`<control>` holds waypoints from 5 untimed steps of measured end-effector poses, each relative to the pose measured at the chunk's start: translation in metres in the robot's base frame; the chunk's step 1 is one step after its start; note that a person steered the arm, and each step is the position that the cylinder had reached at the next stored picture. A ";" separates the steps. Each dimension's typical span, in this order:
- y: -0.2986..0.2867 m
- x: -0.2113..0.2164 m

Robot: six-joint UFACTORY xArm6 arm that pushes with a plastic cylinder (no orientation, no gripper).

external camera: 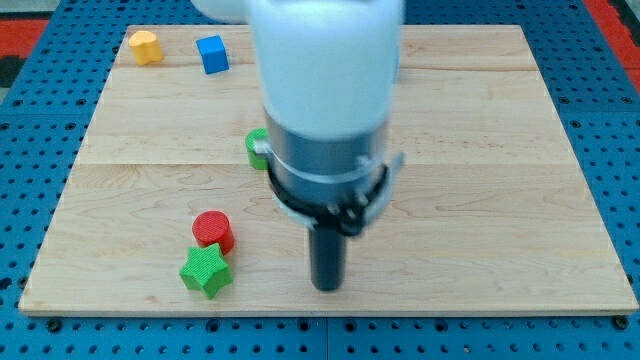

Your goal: Arrange the green and red blocks in a line

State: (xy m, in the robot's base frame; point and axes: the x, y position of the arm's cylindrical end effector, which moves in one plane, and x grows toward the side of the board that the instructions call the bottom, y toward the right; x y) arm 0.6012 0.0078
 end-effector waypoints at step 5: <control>-0.170 -0.073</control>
State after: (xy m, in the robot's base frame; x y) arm 0.5281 -0.1624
